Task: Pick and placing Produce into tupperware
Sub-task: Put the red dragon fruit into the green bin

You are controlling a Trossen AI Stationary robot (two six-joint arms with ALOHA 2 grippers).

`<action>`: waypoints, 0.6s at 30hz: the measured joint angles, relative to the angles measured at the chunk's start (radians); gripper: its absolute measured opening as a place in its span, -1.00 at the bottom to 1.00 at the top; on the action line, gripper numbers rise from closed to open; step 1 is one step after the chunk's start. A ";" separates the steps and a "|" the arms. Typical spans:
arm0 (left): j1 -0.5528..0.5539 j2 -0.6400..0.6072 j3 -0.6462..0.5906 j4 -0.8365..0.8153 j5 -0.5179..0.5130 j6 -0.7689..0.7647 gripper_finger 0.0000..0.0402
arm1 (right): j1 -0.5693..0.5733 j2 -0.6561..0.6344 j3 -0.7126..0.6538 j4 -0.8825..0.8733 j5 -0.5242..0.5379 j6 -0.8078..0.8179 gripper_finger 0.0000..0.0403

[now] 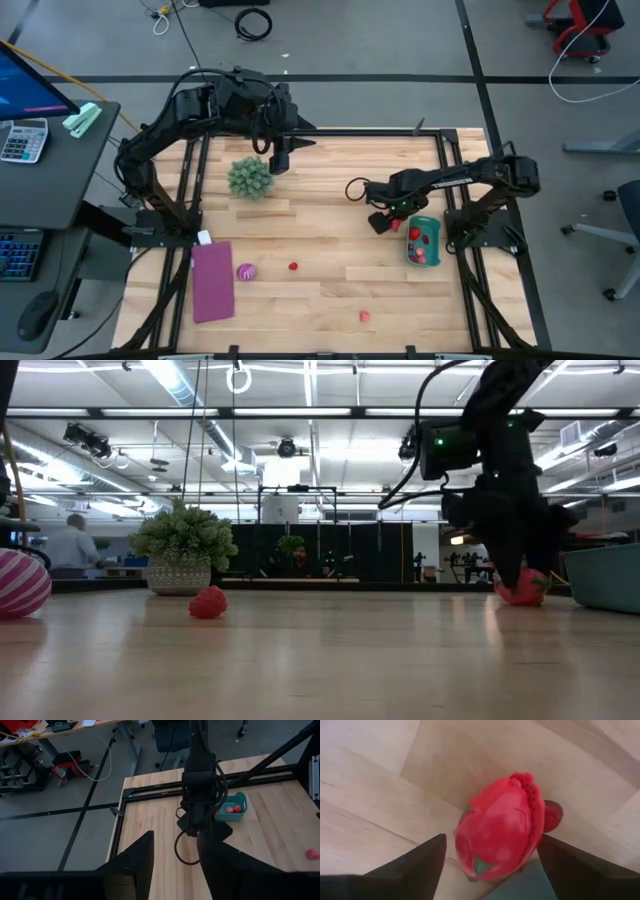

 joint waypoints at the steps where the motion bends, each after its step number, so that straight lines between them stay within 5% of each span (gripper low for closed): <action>1: 0.000 0.000 0.000 0.000 0.000 0.000 -0.22 | 0.000 0.004 0.000 0.002 0.000 -0.005 0.57; 18: 0.000 0.000 0.000 -0.011 0.000 -0.001 -0.24 | 0.000 0.054 0.000 0.106 -0.035 -0.045 0.14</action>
